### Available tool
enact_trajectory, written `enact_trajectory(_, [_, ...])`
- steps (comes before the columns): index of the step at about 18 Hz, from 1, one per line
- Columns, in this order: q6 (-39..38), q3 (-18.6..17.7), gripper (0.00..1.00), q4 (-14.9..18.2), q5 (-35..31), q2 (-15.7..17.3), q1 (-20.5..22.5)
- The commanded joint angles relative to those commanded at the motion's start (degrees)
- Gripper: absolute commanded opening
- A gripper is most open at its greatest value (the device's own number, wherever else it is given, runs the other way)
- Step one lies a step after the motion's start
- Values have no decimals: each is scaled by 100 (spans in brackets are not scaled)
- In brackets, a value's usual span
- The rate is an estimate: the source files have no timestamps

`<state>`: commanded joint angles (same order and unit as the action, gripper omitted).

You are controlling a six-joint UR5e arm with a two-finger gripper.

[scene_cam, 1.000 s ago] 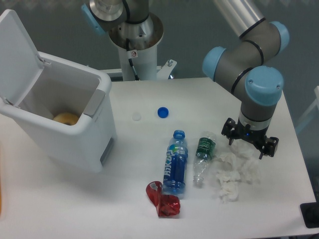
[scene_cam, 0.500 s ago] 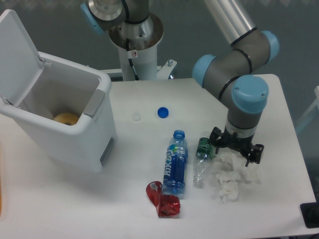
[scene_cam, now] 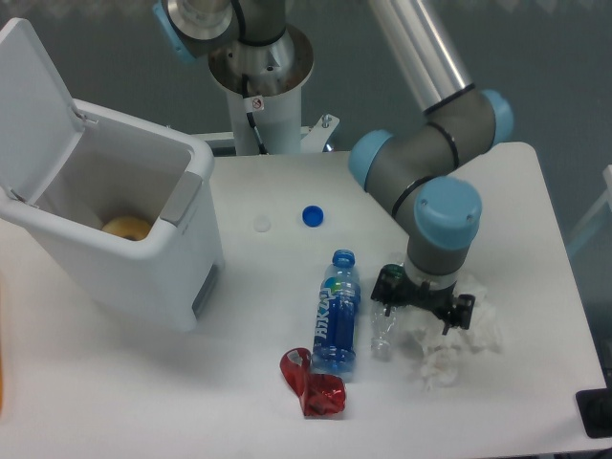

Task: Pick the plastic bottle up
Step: 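Close the gripper around the green-labelled bottle beside the tissue, then lift the gripped bottle up off the table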

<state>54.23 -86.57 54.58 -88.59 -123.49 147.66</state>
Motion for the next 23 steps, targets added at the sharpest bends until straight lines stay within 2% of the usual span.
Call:
enact_trajectory(6, [351,-210,100,-9,-88,9,-9])
enact_trajectory(12, [369,-352,100,-9,-97,26,-26])
enact_trajectory(15, [369,-395,93,-9,-280,0,-88])
enact_trajectory(17, [361,-431,84,-9,-343,9,-97])
enact_trajectory(23, [360,-431,32,0,-343,9,-97])
